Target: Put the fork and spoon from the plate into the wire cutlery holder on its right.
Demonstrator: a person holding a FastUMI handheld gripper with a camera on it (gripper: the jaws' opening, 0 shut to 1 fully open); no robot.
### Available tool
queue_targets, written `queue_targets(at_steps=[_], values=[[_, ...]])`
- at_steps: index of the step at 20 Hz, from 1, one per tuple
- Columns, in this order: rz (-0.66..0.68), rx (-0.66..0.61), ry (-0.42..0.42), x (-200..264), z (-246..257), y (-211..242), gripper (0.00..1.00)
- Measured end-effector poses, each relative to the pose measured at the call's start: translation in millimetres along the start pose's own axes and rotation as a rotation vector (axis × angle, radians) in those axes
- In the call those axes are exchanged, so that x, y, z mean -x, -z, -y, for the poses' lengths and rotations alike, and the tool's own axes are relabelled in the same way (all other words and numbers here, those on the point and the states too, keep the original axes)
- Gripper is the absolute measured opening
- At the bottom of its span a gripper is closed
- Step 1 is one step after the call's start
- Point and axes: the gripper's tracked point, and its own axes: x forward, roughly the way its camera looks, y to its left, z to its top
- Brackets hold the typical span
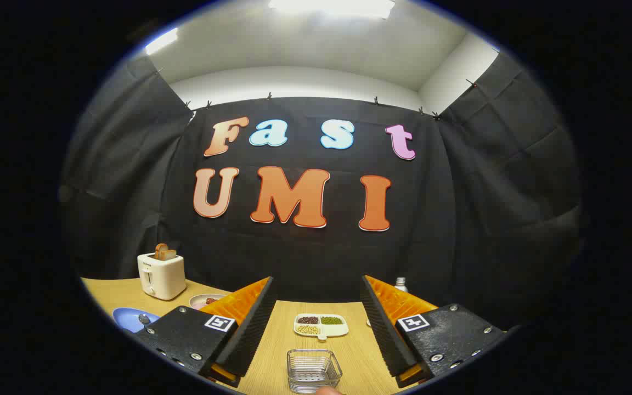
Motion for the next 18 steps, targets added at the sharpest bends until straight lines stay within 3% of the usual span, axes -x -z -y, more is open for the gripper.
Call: queue_targets(at_steps=[12, 18], values=[[0.007, -0.032, -0.002, 4, -1, -8, 0.92], [0.0, -0.05, -0.047, 5, -30, -17, 0.92]])
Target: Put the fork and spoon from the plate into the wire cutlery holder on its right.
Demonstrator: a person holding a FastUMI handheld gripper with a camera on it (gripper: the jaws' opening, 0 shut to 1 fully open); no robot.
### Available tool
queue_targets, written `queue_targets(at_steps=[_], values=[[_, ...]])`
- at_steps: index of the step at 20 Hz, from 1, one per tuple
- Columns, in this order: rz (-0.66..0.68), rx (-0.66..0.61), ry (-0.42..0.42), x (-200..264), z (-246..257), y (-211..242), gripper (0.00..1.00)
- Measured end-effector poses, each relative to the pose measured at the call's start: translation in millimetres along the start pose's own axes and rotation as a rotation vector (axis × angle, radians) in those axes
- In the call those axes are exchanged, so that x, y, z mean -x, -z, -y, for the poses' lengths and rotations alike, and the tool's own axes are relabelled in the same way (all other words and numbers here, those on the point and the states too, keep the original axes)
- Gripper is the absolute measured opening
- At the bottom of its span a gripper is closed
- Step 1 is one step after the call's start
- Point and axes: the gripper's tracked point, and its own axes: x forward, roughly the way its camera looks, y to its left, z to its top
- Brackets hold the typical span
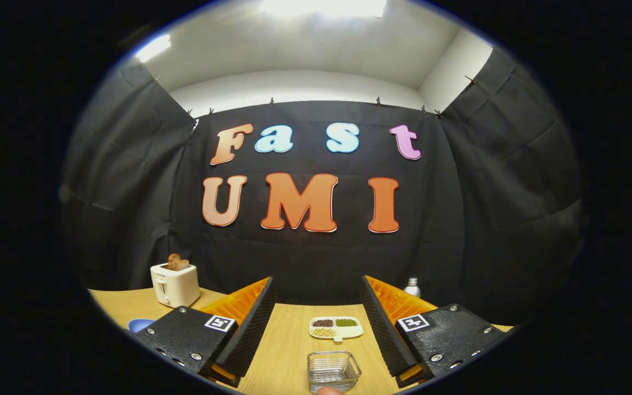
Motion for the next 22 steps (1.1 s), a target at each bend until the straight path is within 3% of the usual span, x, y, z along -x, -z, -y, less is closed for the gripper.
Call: queue_targets(at_steps=[5, 14, 22], values=[[-0.079, -0.065, -0.09, -2, -57, 14, 0.92], [-0.319, -0.089, -0.282, -3, -181, 80, 0.92], [-0.702, -0.051, -0.434, 27, -250, 170, 0.9]])
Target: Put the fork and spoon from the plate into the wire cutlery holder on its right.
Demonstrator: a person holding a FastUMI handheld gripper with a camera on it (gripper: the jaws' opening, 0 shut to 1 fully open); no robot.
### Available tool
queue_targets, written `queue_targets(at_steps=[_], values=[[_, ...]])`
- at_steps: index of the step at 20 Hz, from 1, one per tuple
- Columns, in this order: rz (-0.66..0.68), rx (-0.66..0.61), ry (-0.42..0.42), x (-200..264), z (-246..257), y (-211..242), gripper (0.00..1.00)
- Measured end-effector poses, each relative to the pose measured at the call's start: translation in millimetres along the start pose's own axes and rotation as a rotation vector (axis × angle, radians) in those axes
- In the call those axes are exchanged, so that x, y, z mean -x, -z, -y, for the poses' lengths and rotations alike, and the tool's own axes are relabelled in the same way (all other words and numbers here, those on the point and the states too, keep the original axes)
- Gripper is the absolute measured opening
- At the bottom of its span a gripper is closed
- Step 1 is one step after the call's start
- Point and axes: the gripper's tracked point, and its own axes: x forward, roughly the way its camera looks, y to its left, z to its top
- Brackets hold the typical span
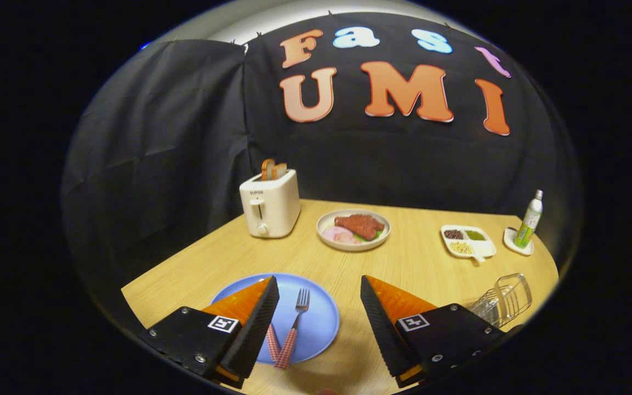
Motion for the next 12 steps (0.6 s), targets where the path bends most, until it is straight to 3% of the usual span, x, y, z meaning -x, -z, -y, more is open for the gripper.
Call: queue_targets(at_steps=[3, 8, 10, 12], values=[[-0.117, 0.004, -0.036, -10, -12, 14, 0.88], [-0.31, 0.088, -0.018, -23, -14, 47, 0.84], [-0.388, 0.087, -0.018, -23, -18, 60, 0.77], [-0.436, 0.072, -0.027, -26, -21, 66, 0.58]])
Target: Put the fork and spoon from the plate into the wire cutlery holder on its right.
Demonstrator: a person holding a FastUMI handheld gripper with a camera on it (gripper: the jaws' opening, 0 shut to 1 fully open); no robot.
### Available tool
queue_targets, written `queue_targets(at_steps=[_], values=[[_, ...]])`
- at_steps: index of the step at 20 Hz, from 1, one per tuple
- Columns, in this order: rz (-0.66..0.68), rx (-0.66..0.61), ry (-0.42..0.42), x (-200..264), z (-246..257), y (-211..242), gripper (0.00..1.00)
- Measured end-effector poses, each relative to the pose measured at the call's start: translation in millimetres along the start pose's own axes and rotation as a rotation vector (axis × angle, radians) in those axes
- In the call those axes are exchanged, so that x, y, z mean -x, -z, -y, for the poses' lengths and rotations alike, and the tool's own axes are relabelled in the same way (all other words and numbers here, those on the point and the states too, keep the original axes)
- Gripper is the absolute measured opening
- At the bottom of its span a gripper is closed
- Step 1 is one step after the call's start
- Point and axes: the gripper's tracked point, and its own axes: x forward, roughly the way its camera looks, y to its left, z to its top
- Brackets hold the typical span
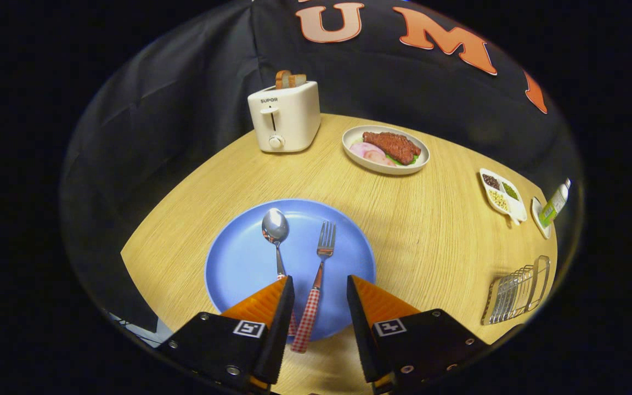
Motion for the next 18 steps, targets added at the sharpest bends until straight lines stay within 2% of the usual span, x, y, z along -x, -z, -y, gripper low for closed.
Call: queue_targets(at_steps=[1, 3, 10, 13, 16, 17, 18], values=[[-0.014, -0.005, -0.009, -2, -2, 0, 0.52], [-0.051, 0.0, -0.006, -4, -5, 1, 0.48], [-0.206, -0.005, 0.04, -19, 0, 23, 0.39], [-0.239, -0.028, 0.037, -20, -2, 25, 0.29], [-0.291, -0.052, 0.023, -22, -4, 30, 0.23], [-0.29, -0.052, 0.031, -23, -2, 28, 0.16], [-0.285, -0.038, 0.047, -22, 4, 25, 0.14]])
